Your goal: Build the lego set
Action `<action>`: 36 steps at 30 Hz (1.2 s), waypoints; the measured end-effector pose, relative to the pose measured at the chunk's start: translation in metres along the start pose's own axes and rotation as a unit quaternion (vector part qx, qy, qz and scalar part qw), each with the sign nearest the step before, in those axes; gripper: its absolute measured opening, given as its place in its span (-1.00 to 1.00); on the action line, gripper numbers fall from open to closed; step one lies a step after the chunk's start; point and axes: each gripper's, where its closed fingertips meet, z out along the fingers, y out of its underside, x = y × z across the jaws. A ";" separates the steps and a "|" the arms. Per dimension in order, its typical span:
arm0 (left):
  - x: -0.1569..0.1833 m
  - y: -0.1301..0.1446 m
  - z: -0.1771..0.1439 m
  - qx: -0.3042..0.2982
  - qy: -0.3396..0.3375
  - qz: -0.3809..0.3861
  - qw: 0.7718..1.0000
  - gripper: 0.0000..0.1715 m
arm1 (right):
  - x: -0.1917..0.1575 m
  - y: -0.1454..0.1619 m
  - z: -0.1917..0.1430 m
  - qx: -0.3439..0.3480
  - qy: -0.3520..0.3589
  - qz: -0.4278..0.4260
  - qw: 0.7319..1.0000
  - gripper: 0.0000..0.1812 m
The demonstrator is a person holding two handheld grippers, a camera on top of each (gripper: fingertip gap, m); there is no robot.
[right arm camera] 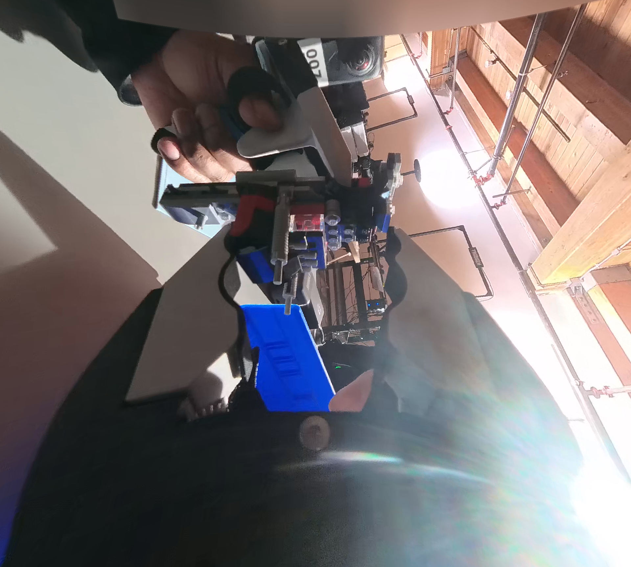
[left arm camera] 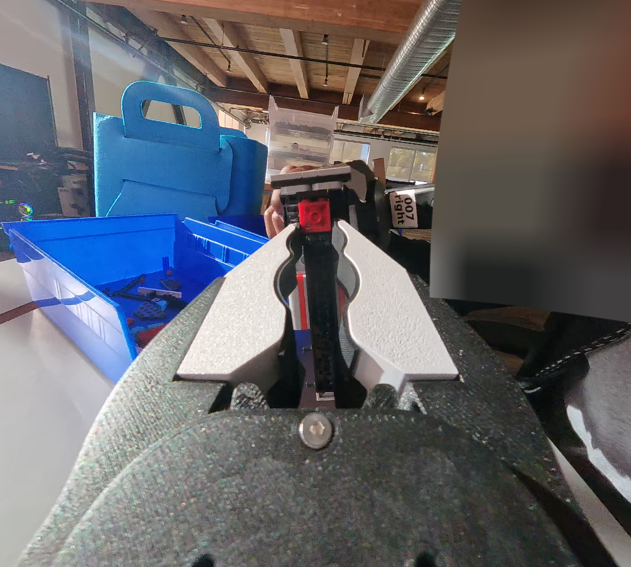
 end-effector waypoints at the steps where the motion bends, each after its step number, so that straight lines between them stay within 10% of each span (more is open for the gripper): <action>1: -0.001 0.000 0.000 -0.001 -0.002 0.003 1.000 -0.80 | 0.000 0.001 0.000 -0.002 0.000 0.001 1.000 -0.01; 11: -0.006 -0.006 -0.007 0.011 -0.014 0.025 1.000 -0.81 | 0.004 0.018 -0.020 -0.003 -0.094 0.207 0.974 -0.11; 20: 0.003 0.007 -0.001 -0.010 0.003 0.046 0.999 -0.81 | 0.041 -0.007 -0.029 0.088 -0.136 0.501 0.850 -0.33; 36: 0.009 0.017 0.002 -0.027 0.017 0.060 0.998 -0.81 | 0.022 -0.010 -0.022 0.072 -0.188 0.542 0.816 -0.73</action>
